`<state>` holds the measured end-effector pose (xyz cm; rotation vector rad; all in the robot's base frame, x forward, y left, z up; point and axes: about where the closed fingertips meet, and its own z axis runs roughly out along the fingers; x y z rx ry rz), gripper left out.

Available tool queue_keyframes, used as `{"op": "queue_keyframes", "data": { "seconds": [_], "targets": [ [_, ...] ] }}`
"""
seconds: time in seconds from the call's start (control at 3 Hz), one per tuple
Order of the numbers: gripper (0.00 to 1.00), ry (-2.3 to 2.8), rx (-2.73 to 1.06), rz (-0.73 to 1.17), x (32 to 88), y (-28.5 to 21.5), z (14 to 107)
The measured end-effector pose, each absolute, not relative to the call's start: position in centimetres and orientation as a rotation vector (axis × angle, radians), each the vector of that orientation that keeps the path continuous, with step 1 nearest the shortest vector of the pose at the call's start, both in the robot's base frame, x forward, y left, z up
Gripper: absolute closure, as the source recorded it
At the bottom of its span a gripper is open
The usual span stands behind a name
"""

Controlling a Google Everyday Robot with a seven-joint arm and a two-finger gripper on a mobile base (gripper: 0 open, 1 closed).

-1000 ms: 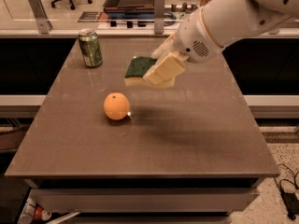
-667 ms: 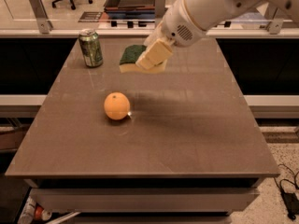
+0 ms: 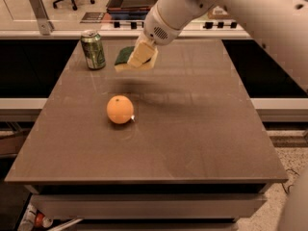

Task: Move sponge near green can

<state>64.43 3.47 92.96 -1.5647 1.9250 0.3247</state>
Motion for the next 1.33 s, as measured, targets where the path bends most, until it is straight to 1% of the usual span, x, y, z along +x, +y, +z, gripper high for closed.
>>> {"op": "queue_keyframes", "data": {
  "seconds": [0.67, 1.33],
  "targets": [
    [1.00, 1.924, -1.516, 0.389, 68.9, 3.4, 86.5],
    [1.00, 1.829, -1.487, 0.510, 72.3, 5.6, 84.0]
  ]
}}
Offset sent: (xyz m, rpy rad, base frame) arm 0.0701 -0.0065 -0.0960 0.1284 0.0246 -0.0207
